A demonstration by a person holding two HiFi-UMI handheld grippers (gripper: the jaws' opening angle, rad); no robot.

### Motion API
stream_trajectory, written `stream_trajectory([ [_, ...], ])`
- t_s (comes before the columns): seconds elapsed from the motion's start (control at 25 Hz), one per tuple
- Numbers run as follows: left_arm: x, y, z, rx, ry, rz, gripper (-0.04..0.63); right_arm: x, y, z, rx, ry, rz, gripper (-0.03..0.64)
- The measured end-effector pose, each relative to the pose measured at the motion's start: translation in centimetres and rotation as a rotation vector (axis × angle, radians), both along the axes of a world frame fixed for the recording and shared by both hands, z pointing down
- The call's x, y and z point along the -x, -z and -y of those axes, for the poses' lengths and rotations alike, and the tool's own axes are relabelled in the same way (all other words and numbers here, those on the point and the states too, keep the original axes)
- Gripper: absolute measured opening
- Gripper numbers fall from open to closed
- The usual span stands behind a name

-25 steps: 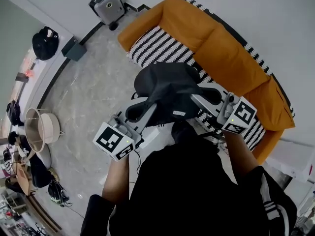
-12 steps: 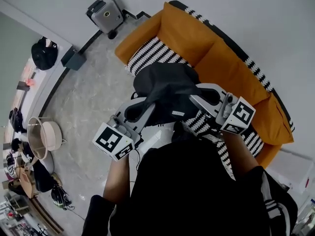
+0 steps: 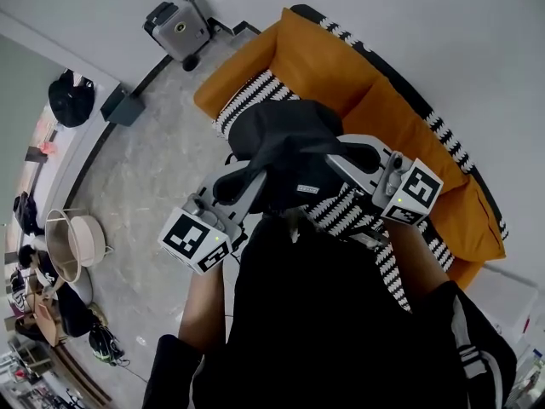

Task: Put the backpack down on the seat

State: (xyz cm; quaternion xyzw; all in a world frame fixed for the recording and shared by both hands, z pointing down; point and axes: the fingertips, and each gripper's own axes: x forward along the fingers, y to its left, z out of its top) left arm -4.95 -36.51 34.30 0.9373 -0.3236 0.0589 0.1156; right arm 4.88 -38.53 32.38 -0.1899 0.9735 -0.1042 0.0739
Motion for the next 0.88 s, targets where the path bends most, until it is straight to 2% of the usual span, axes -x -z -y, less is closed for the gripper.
stream_trajectory([
  [0.4,1.4,-2.5,8.1,0.003,-0.059,0.012,0.037,1.4,-2.6,7.4,0.057,-0.047,-0.034,0.037],
  [0.72,2.8,-7.4,16.1,0.127,-0.107,-0.004,0.037,2.8,-6.5,15.1,0.168,-0.096,-0.081,0.037],
  [0.88,3.5,-9.5,19.4,0.173,-0.117,0.006,0.037,3.6,-7.9,18.4,0.213,-0.112,-0.07,0.037],
])
